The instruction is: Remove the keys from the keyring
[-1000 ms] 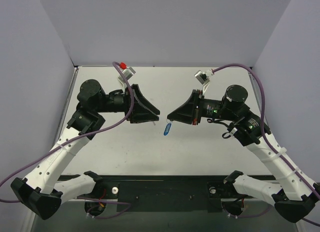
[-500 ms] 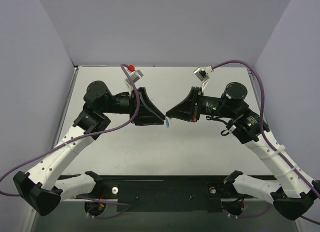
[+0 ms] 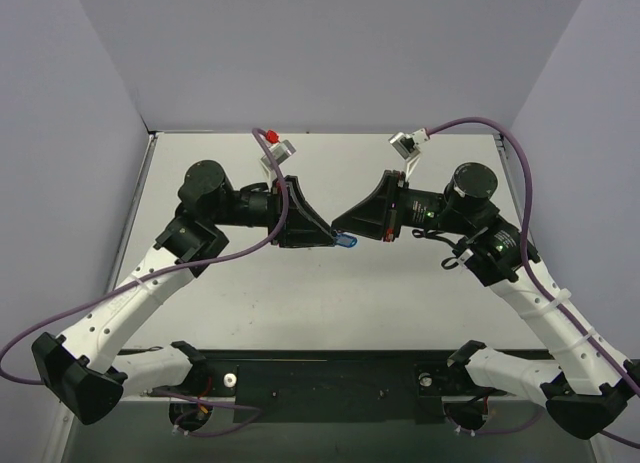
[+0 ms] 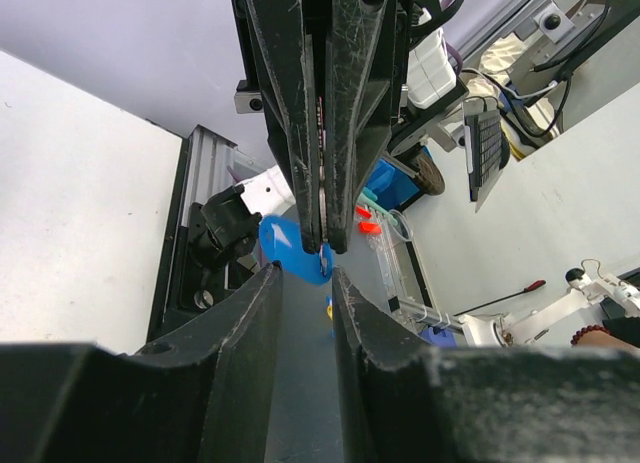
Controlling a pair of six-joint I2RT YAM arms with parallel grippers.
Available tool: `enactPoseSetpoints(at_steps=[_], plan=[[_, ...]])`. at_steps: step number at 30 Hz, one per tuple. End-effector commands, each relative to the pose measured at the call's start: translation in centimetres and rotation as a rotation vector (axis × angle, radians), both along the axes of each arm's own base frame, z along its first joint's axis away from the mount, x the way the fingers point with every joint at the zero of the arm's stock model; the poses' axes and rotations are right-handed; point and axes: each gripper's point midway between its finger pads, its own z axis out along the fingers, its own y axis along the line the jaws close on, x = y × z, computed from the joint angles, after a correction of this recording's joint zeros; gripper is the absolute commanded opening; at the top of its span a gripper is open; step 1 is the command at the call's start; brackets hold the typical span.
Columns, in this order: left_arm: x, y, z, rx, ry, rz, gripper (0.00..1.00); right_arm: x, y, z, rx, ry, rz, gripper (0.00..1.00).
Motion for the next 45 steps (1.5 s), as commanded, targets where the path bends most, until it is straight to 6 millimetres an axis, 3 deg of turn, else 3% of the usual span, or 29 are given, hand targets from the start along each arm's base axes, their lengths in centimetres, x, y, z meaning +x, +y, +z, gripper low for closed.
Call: enactPoseSetpoints(at_steps=[1,17,21,23,25,26,33,45], plan=[[0.0,-0.1,2.1,-0.056,-0.089,0.014,0.35,-0.6,0.0,2.2,0.058,-0.072,0.031,0.0],[0.4,-0.4,2.6,-0.053,-0.095,0.007,0.34,-0.8,0.4,1.8,0.047,-0.057,0.057,0.0],[0.5,-0.5,2.4,-0.051,-0.094,0.009,0.26,-0.9,0.5,1.7,0.045,-0.054,0.068,0.0],[0.5,-0.5,2.4,-0.049,-0.095,0.005,0.17,-1.0,0.6,1.7,0.044,-0.052,0.071,0.0],[0.6,-0.5,2.3,-0.045,-0.093,0.01,0.0,-1.1,0.7,1.6,0.043,-0.049,0.08,0.0],[0.7,-0.5,2.2,-0.042,-0.09,0.014,0.0,-1.1,0.7,1.7,0.043,-0.049,0.082,0.0],[3.2,-0.3,0.4,-0.042,-0.033,0.212,0.0,-0.4,0.3,0.4,0.036,-0.043,-0.021,0.0],[4.8,1.6,3.6,-0.263,0.134,0.535,0.0,3.2,1.3,-1.5,0.088,-0.002,-0.266,0.0]])
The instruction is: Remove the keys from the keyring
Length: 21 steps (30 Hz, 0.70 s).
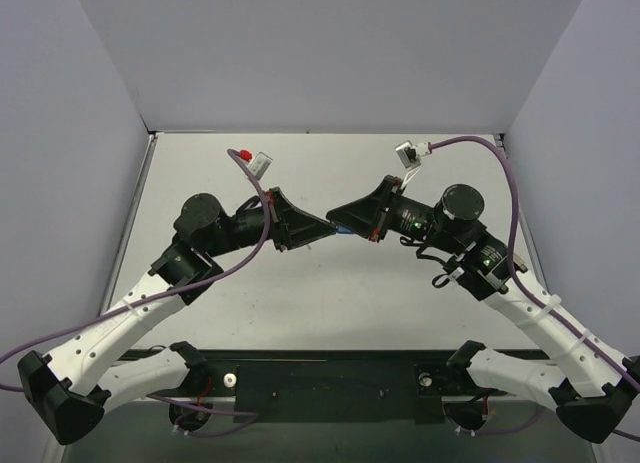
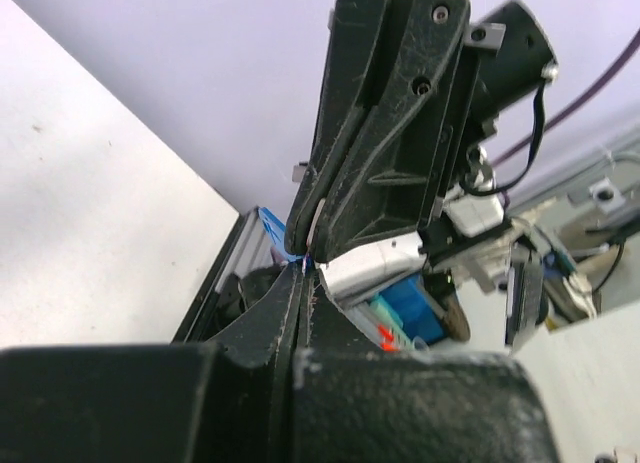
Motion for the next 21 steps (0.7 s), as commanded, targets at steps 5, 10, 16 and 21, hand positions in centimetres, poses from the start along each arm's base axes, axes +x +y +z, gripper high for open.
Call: enactPoseSetpoints(at_steps=[5,10,16,21], plan=[[3.2,2.5,5.6,-0.232,0.012,0.306,0.0,1.3,1.2,1.4,0.106,-0.018,-0.083,0.0],[3.7,3.1,5.6,-0.229,0.032,0.357,0.0,1.4,1.2,1.7,0.125,-0.016,-0.095,0.0],[4.3,3.9,5.4,-0.241,0.057,0.411,0.06,1.4,1.0,1.9,0.1,-0.028,-0.103,0.0],[4.1,3.6,3.8,-0.085,0.055,0.406,0.5,1.2,0.4,2.7,0.085,-0.044,-0.099,0.0]])
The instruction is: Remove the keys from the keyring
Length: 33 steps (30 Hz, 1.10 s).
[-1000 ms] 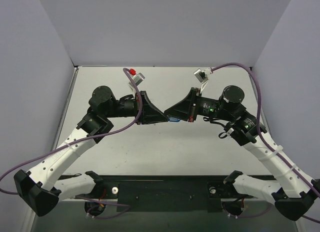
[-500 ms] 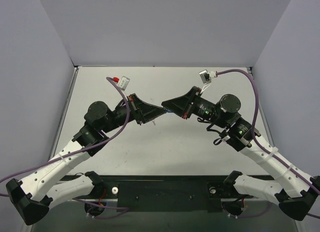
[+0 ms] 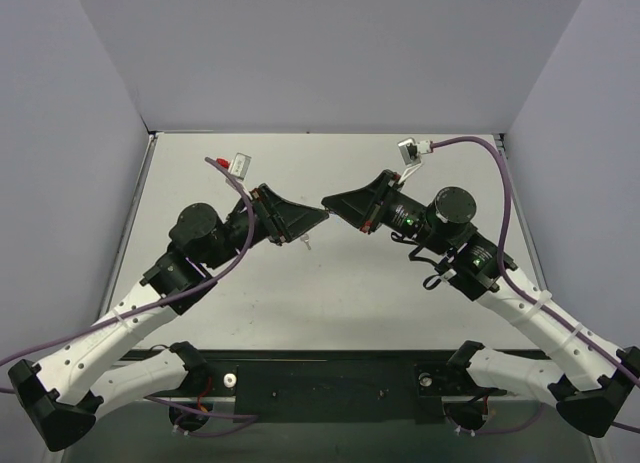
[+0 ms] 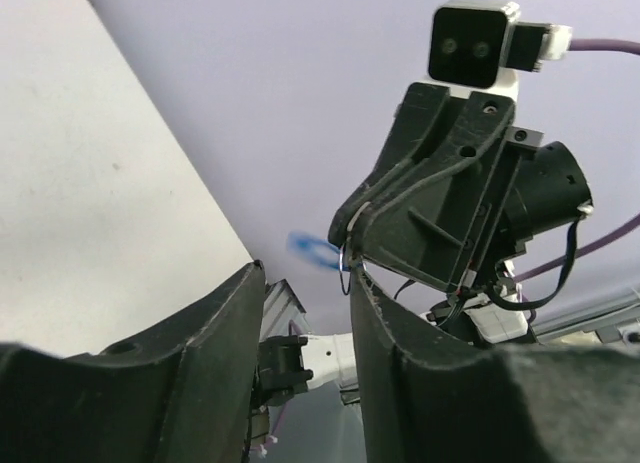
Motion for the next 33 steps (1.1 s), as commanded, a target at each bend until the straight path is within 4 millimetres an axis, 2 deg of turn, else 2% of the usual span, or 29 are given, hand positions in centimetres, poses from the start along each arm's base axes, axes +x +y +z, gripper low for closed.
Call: enactPoseSetpoints(at_steps=[1,2,3,4,5,13,19,23,26,27,30,33], plan=[[0.5,1.9,4.0,0.023,-0.097,0.092,0.56,-1.3,-0.5,1.7,-0.008,-0.04,0.043,0.0],[0.3,2.1,3.1,0.071,-0.076,0.089,0.59,-1.0,-0.8,1.9,-0.005,-0.04,0.033,0.0],[-0.1,2.3,3.6,0.092,-0.103,0.079,0.64,-1.2,-0.9,2.1,-0.005,-0.043,0.042,0.0],[-0.4,2.6,3.1,0.129,-0.097,0.076,0.65,-0.9,-1.2,2.1,-0.006,-0.041,0.034,0.0],[-0.8,3.0,3.8,0.149,-0.128,0.068,0.69,-1.0,-1.4,2.2,-0.01,-0.04,0.039,0.0],[-2.5,4.2,2.1,0.346,-0.177,-0.069,0.7,-1.3,-2.1,3.1,-0.04,-0.05,0.068,0.0],[-3.1,4.3,2.5,0.312,-0.225,-0.193,0.7,-2.1,-2.3,3.6,-0.053,-0.066,0.1,0.0],[-4.5,3.2,4.0,0.234,-0.305,-0.358,0.67,-2.8,-2.1,3.8,-0.069,-0.076,0.152,0.0],[-6.0,2.7,4.6,0.159,-0.333,-0.483,0.66,-4.1,-1.8,4.0,-0.081,-0.092,0.234,0.0],[-6.3,2.7,5.6,0.134,-0.391,-0.489,0.65,-4.3,-1.7,3.8,-0.089,-0.095,0.251,0.0],[-7.0,2.6,6.0,0.104,-0.419,-0.552,0.65,-5.3,-1.8,3.8,-0.112,-0.108,0.309,0.0],[-6.7,2.3,6.3,0.104,-0.429,-0.561,0.65,-5.8,-1.8,3.9,-0.125,-0.123,0.343,0.0]])
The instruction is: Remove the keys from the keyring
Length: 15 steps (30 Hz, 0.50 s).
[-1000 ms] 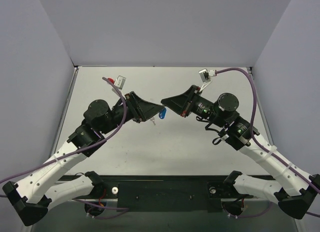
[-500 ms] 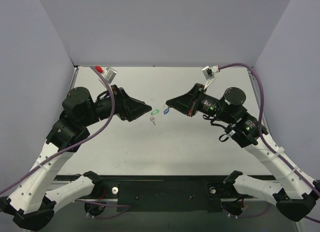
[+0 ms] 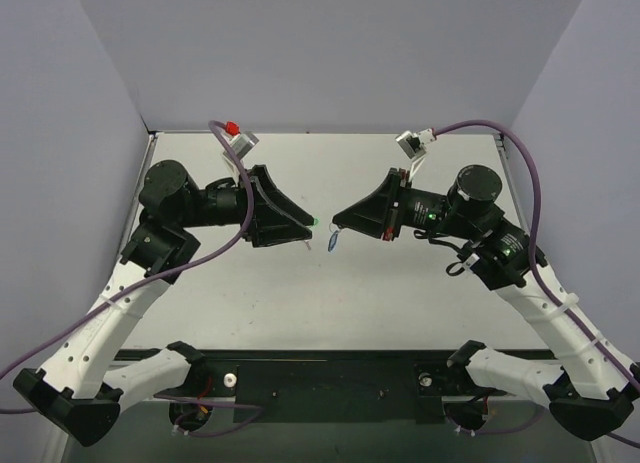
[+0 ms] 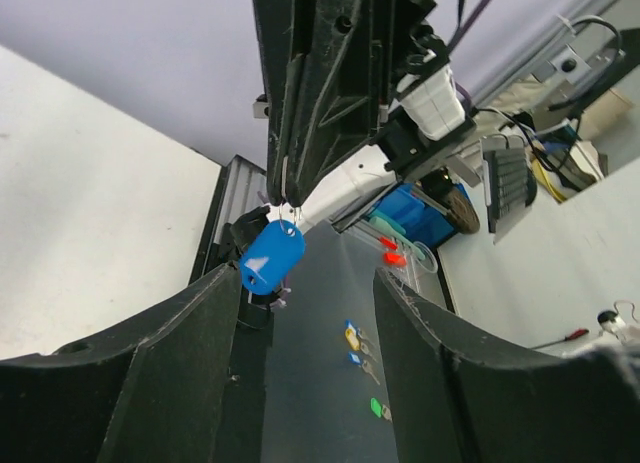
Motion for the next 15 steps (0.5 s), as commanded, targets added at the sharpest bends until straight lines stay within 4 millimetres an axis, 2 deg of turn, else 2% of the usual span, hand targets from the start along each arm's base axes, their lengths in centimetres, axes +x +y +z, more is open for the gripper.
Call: enactPoseSetpoints(at_steps=[1,6,10,15], plan=[[-1.7,0.3,3.0,-0.073,-0.137,-0.106,0.65,-2.0,-0.2,1.8,0.01,-0.083,0.12,0.0],[-1.0,-0.1,3.1,-0.07,-0.133,-0.112,0.62,-2.4,0.1,2.0,0.002,-0.085,0.183,0.0],[-0.5,-0.4,2.8,-0.065,-0.125,-0.11,0.54,-1.7,0.3,1.8,-0.005,-0.078,0.174,0.0],[0.4,-0.6,2.3,-0.065,-0.117,-0.062,0.52,-1.1,0.4,1.5,-0.01,-0.071,0.146,0.0]])
